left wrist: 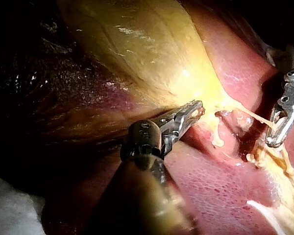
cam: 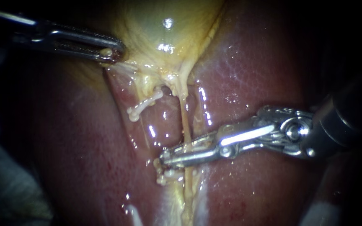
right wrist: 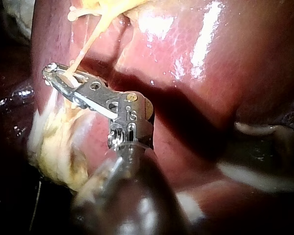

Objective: Going back second clip right tube

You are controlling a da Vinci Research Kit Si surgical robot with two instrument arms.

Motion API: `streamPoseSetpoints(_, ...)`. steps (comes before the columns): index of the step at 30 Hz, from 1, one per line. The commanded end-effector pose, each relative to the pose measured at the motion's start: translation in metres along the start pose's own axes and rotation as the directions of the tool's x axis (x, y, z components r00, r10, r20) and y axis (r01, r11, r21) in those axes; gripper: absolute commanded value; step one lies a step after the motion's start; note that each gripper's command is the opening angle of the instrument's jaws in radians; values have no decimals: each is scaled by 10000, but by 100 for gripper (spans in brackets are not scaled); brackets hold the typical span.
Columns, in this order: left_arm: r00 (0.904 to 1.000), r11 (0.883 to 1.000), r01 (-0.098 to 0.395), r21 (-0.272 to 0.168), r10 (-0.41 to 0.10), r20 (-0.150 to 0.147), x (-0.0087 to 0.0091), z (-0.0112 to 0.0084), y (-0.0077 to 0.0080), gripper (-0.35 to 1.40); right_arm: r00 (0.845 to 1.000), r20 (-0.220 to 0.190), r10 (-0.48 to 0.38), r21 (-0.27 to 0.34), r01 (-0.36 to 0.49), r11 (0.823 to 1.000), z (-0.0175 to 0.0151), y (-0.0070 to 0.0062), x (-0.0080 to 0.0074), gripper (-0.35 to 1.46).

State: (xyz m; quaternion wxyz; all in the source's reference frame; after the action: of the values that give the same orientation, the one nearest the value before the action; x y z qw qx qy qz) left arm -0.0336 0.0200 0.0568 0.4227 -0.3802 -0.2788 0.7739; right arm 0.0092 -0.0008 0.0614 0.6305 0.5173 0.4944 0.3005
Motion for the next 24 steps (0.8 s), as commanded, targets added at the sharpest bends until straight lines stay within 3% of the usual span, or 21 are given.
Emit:
streamPoseSetpoints(1, 10000, 10000, 0, 3, 0, -1, 0, 0, 0, -35, 10000, -4, -6, -17, 6, 10000, 0, 0, 0, -32)
streamPoseSetpoints(10, 10000, 10000, -3, -2, 3, 1, -1, -1, 0, -35, 9995, 20, -320, -58, 320, 9995, 10, 6, -10, 34)
streamPoseSetpoints(24, 10000, 10000, 57, -2, -57, 1, -1, -1, 0, -35, 9950, -343, -940, -598, 919, 9940, 20, 24, -17, 45)
